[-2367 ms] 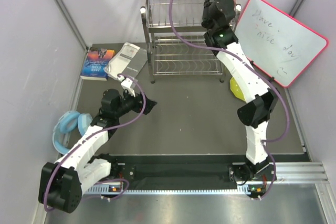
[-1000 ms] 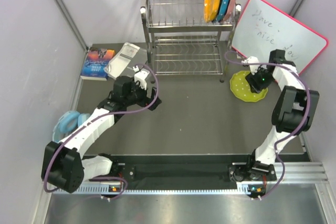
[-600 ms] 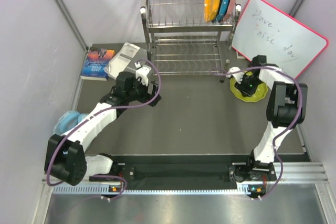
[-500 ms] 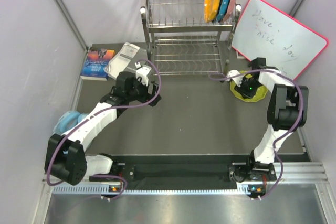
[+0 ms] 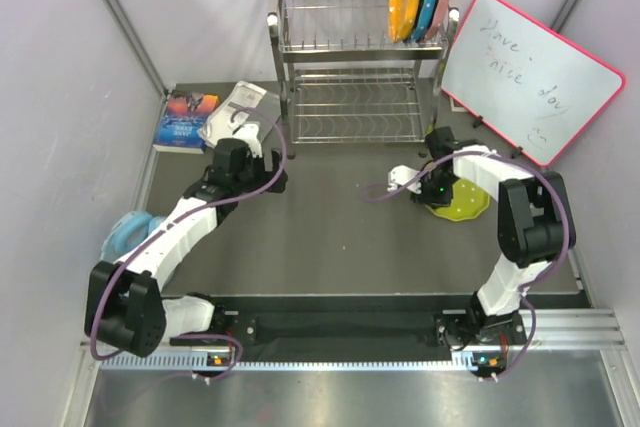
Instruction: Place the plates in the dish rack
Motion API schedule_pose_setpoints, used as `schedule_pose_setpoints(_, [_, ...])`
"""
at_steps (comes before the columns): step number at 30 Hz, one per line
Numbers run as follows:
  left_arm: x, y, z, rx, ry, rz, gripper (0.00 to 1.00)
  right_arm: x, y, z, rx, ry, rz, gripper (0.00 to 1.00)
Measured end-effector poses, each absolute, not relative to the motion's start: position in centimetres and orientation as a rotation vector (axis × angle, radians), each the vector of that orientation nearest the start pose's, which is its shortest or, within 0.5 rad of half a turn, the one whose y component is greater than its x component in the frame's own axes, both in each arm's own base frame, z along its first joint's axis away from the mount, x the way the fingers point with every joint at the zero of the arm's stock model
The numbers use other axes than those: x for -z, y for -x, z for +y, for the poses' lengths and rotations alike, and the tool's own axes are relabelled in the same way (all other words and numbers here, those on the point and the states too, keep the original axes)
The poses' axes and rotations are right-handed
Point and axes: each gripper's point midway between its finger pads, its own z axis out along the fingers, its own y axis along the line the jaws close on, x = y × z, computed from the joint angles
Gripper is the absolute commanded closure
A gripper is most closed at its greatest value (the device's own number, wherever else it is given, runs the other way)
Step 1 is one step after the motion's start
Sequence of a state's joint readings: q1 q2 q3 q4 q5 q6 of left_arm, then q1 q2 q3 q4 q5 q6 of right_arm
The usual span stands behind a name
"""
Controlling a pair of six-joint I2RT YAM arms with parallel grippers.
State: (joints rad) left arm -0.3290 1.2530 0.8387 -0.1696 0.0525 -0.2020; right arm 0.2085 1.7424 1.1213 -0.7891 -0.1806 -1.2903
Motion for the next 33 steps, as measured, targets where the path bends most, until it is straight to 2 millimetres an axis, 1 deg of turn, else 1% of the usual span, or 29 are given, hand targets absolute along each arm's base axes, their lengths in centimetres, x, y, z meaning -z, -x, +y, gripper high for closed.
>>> schedule_pose_setpoints(4, [-14.3, -33.8, -11.5, 0.352, 0.006, 2.2, 0.01, -2.7, -30.7, 8.9, -0.151, 2.086, 2.073, 0.69])
schedule_pose_setpoints(10, [-13.8, -32.6, -10.6, 0.389, 0.137, 2.222, 0.01, -2.7, -27.8, 14.3, -0.232, 2.208, 1.975, 0.69])
schedule_pose_setpoints(14, [-14.3, -32.4, -10.1, 0.399, 0.18, 2.213, 0.01, -2.8, -26.2, 17.8, -0.304, 2.243, 1.922, 0.66])
schedule_pose_setpoints(17, [-14.7, -32.4, -9.6, 0.396, 0.206, 2.2, 0.01, -2.9, -25.2, 19.5, -0.338, 2.247, 1.914, 0.59])
schedule_pose_setpoints(18, [-14.8, -32.4, -9.4, 0.393, 0.216, 2.198, 0.01, -3.0, -25.1, 19.8, -0.339, 2.232, 1.927, 0.54])
schedule_pose_setpoints(20, [-14.6, -32.2, -9.3, 0.398, 0.23, 2.2, 0.07, -3.6, -25.5, 20.3, -0.336, 2.172, 1.964, 0.48])
schedule_pose_setpoints(21, [-14.5, -32.1, -9.4, 0.407, 0.234, 2.204, 0.09, -4.0, -25.9, 20.2, -0.328, 2.135, 1.984, 0.42])
schedule_pose_setpoints(22, [-14.2, -31.9, -9.5, 0.42, 0.236, 2.213, 0.12, -4.7, -26.7, 20.0, -0.319, 2.068, 2.008, 0.39])
schedule_pose_setpoints(23, [-13.7, -31.5, -9.9, 0.446, 0.235, 2.227, 0.17, -5.6, -27.5, 19.3, -0.305, 1.987, 2.041, 0.35])
schedule_pose_setpoints(24, [-13.2, -31.1, -10.4, 0.472, 0.233, 2.243, 0.21, -6.8, -28.4, 18.4, -0.291, 1.897, 2.071, 0.31])
schedule_pose_setpoints(25, [-12.6, -30.6, -11.0, 0.495, 0.224, 2.261, 0.24, -8.0, -29.3, 17.4, -0.27, 1.814, 2.093, 0.3])
schedule_pose_setpoints(27, [-11.6, -29.5, -12.7, 0.543, 0.167, 2.295, 0.35, -11.0, -31.5, 13.9, -0.223, 1.589, 2.146, 0.28])
schedule_pose_setpoints(29, [-10.6, -28.2, -15.3, 0.608, 0.077, 2.327, 0.53, -13.7, -33.0, 9.4, -0.174, 1.379, 2.193, 0.27])
schedule_pose_setpoints(30, [-10.0, -27.3, -16.9, 0.649, 0.013, 2.343, 0.63, -14.5, -33.3, 7.2, -0.157, 1.293, 2.216, 0.27])
schedule_pose_setpoints(31, [-9.5, -26.6, -18.4, 0.681, -0.042, 2.357, 0.66, -14.9, -33.3, 4.7, -0.151, 1.202, 2.257, 0.27])
schedule_pose_setpoints(32, [-9.2, -26.1, -19.7, 0.712, -0.096, 2.365, 0.67, -14.8, -33.0, 3.4, -0.162, 1.151, 2.286, 0.27])
schedule_pose_setpoints(33, [-8.8, -25.5, -21.2, 0.744, -0.162, 2.367, 0.67, -14.5, -32.7, 1.6, -0.177, 1.086, 2.333, 0.27])
